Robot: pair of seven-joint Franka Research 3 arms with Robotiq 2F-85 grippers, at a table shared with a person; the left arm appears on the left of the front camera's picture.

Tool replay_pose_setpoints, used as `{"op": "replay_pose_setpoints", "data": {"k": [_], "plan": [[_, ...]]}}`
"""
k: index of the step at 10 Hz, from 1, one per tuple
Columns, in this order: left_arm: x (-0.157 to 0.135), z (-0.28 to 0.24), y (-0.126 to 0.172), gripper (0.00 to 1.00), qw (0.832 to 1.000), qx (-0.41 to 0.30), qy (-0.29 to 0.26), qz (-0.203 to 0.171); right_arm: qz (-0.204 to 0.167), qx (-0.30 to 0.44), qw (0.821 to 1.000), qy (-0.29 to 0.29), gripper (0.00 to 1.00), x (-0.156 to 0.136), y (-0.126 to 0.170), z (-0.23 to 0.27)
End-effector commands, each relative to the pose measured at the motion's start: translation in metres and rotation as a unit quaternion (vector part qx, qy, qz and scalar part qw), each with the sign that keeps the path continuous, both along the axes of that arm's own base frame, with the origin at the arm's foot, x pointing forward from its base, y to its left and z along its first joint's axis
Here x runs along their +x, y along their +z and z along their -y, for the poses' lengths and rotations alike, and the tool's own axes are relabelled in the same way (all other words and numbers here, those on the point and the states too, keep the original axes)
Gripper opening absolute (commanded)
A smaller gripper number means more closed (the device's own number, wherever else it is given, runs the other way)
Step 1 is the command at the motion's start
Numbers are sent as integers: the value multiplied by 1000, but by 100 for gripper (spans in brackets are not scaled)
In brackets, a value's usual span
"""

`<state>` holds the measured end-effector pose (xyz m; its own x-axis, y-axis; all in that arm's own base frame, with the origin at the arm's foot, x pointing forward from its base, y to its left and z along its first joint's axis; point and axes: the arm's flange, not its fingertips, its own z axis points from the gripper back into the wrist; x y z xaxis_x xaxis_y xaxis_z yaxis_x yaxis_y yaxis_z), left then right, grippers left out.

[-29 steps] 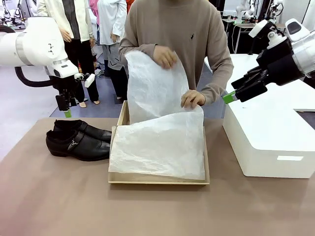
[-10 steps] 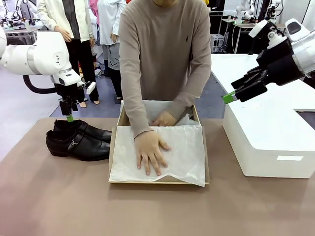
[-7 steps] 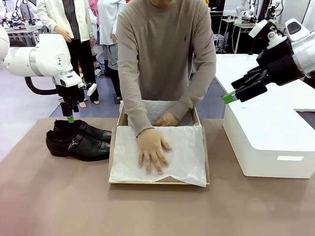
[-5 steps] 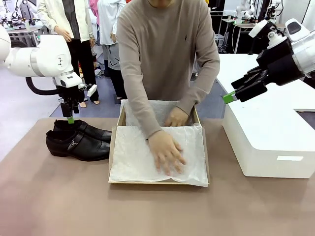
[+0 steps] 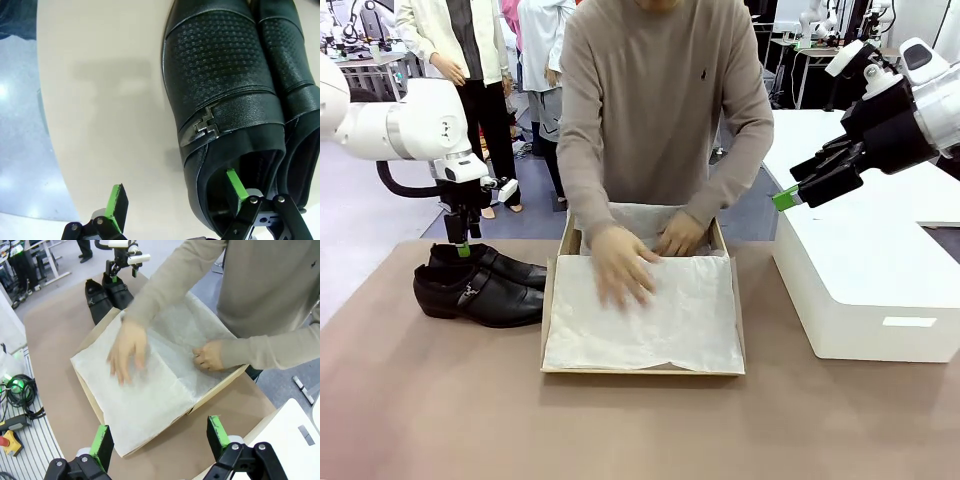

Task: Pack the shoes into the box.
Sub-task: Place one shoe of the Shoes into the Shoes Box.

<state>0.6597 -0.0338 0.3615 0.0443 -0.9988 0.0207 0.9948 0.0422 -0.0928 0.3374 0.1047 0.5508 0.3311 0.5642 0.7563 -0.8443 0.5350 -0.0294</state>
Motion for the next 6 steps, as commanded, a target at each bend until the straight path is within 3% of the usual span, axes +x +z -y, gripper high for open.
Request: {"op": "replay_pose_setpoints", "data": {"k": [1, 6], "plan": [[6, -2, -1, 100, 1000, 4, -7, -12, 1, 7, 1000, 6, 100, 2, -1, 0], [4, 1, -16, 100, 999, 2, -7, -36, 1, 7, 1000, 6, 100, 2, -1, 0]]}}
